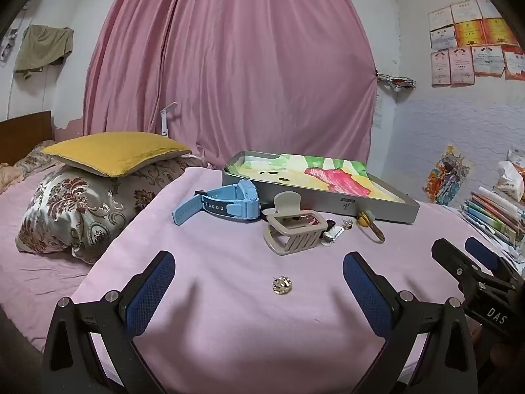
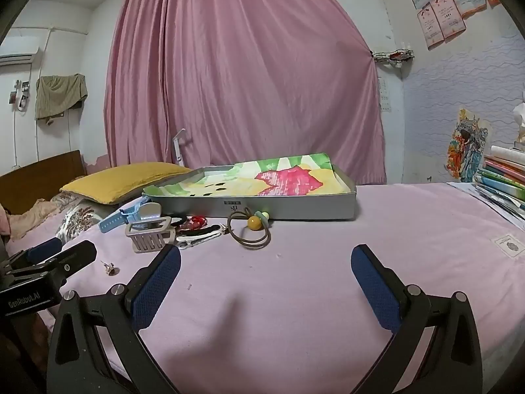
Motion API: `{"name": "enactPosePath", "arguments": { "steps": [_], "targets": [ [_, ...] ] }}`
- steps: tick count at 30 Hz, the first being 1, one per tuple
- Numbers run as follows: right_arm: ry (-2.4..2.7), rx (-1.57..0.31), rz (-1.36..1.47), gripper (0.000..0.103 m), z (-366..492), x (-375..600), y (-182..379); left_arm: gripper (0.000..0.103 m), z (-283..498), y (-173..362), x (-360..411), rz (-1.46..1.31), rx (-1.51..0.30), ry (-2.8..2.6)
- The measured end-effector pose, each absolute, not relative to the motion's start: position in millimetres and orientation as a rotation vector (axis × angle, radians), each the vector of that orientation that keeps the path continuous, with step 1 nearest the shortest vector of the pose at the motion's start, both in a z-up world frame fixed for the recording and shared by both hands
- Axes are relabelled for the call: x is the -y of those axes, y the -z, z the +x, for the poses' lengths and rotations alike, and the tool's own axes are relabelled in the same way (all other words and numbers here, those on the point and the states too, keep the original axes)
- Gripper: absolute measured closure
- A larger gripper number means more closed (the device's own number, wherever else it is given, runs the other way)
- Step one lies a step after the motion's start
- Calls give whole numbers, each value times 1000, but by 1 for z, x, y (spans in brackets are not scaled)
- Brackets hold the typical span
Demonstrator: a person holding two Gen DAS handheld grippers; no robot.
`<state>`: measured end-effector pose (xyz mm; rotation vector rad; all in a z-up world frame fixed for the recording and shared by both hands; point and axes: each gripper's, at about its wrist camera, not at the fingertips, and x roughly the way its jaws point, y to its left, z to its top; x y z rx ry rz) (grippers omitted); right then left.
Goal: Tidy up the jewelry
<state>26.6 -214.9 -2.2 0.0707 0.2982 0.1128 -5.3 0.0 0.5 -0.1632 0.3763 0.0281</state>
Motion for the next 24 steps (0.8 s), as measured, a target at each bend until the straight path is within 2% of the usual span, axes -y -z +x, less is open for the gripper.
{"name": "enactPosePath", "arguments": {
  "steps": [24],
  "targets": [
    [-113,-297,75,1,24,216,1,0,-4,2,2,-155,-384,-32]
  ]
}}
